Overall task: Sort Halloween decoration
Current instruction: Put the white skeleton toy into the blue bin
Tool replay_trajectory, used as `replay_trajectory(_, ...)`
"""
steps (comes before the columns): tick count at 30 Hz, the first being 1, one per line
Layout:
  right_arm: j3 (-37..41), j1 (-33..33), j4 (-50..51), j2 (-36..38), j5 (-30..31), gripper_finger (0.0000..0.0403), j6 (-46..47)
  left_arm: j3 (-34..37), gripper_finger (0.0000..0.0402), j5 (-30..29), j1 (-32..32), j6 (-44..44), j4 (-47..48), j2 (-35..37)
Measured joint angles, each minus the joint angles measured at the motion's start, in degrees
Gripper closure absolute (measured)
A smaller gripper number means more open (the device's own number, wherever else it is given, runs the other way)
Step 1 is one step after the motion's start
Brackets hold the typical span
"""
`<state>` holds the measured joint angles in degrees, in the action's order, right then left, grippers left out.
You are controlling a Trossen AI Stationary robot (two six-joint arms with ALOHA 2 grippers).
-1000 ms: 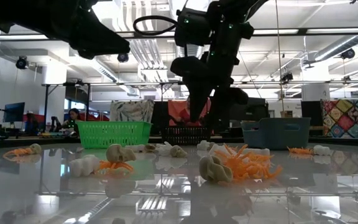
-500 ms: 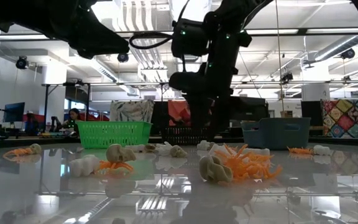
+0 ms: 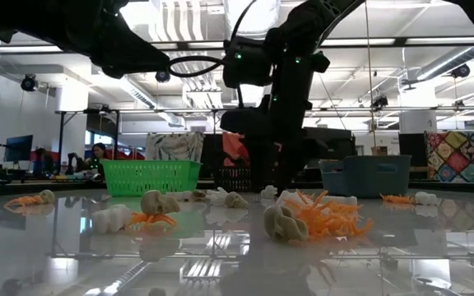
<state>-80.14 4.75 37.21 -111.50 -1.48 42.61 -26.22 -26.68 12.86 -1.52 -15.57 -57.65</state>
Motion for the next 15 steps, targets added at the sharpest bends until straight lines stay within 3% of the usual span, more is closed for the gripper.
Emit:
replay_trajectory(6, 0.0, 0.0, -0.1, 0.0, 0.0, 0.02, 0.0, 0.0, 0.0272, -1.0, 0.0, 0.0, 0.0, 0.0)
replay_trajectory(15, 0.0, 0.0, -0.5, 0.0, 0.0, 0.0305, -0.1, 0.0, 0.0272, -2.0, 0.0, 0.0, 0.1, 0.0)
